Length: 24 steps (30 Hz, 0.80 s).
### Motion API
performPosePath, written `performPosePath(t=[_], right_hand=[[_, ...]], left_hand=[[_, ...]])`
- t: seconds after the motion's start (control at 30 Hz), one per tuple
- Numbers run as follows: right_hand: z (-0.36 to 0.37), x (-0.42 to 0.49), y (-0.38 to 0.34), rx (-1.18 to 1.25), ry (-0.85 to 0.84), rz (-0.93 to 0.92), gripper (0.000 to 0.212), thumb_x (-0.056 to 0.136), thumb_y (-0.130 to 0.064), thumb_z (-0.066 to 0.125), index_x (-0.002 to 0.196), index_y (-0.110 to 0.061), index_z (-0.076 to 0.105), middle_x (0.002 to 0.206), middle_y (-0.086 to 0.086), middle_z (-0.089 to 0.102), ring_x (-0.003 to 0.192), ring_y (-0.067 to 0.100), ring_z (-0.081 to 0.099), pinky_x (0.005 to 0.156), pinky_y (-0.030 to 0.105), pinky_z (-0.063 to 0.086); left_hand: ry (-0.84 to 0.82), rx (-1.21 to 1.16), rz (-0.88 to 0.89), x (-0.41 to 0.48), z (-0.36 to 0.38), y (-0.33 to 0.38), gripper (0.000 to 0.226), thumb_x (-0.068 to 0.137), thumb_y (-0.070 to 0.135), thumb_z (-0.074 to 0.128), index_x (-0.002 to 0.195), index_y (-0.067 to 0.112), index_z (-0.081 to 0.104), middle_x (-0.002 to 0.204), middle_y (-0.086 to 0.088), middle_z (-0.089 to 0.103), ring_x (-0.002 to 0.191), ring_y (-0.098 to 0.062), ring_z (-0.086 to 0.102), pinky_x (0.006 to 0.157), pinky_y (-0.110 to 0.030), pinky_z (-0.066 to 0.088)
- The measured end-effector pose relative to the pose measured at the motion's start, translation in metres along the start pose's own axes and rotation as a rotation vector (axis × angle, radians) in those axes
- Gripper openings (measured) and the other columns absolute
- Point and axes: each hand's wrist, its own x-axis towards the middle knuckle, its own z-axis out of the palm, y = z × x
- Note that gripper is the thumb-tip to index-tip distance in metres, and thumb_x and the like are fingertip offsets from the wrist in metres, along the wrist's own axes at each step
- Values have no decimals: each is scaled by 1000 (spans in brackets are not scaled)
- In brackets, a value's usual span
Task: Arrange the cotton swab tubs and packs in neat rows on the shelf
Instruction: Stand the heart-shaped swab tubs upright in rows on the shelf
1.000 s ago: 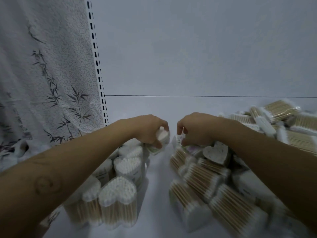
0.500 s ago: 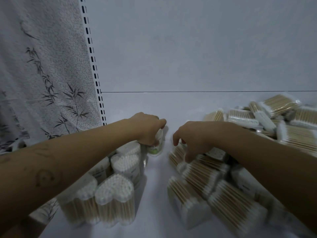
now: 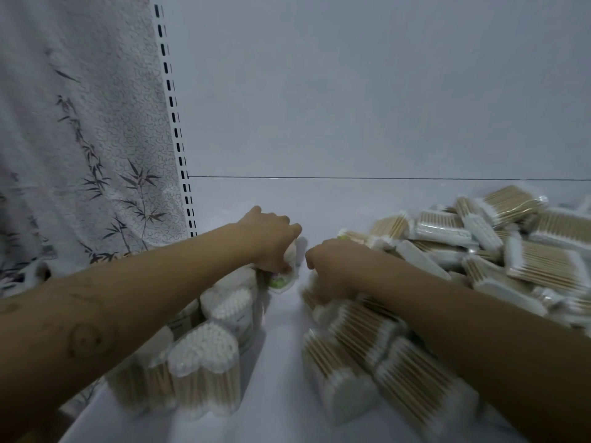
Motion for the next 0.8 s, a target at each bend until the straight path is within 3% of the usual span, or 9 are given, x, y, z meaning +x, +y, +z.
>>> performPosePath(t=[0.1,0.2,0.3,0.4,0.57,0.63,0.73,0.8], right_hand=[[-5,-4,1,103,37,39,42,87,-28,66,124,-11,58,118,8,63,99,22,62,81,30,53],[-15,-7,11,443,29,130,23,87,-18,65,105,-4,69,99,13,70,68,26,68,65,32,60],[-22,-12,25,766,77,225,15,82,-12,70,80,0,61,72,14,57,49,29,63,43,27,52],[-30,-18,33,913,95,292,19,83,-10,66,72,-4,52,65,16,54,56,35,65,44,30,53],[-31,-17,27,1105,30,286,17,90,-7,60,76,-1,54,75,15,56,53,26,59,63,33,57],[-31,-18,26,1149,29,285,18,93,-6,56,76,1,54,74,15,55,52,25,58,58,30,57],[-31,-22,28,1196,49,246,12,94,-2,50,93,8,57,80,20,57,56,32,65,55,36,59],[-27,-28,29,1078,122,192,19,95,-5,50,103,8,61,85,21,61,62,35,68,57,38,57]], left_hand=[[-8,-62,16,-13,-10,0,62,86,58,58,135,25,40,128,0,51,115,-23,52,92,-39,35],[6,-157,5,-33,-22,0,62,88,63,52,138,28,39,130,4,54,118,-21,52,97,-38,36],[19,-335,11,-49,-38,9,63,87,69,47,136,30,42,125,8,60,113,-17,55,95,-36,43],[-18,-438,18,-57,-43,26,66,85,70,50,136,29,43,122,6,61,109,-17,56,93,-37,46],[46,-332,-60,-61,-36,35,67,83,61,62,133,23,39,122,-1,55,107,-24,55,80,-34,43],[52,-331,-81,-58,-39,36,65,85,56,63,134,22,38,122,-2,54,106,-25,55,77,-32,40],[-60,-397,-147,-58,-41,38,66,84,56,64,136,25,39,112,-1,56,94,-23,51,76,-31,39],[-122,-424,-186,-60,-40,38,66,84,58,64,137,26,42,104,0,55,86,-20,46,76,-30,37]])
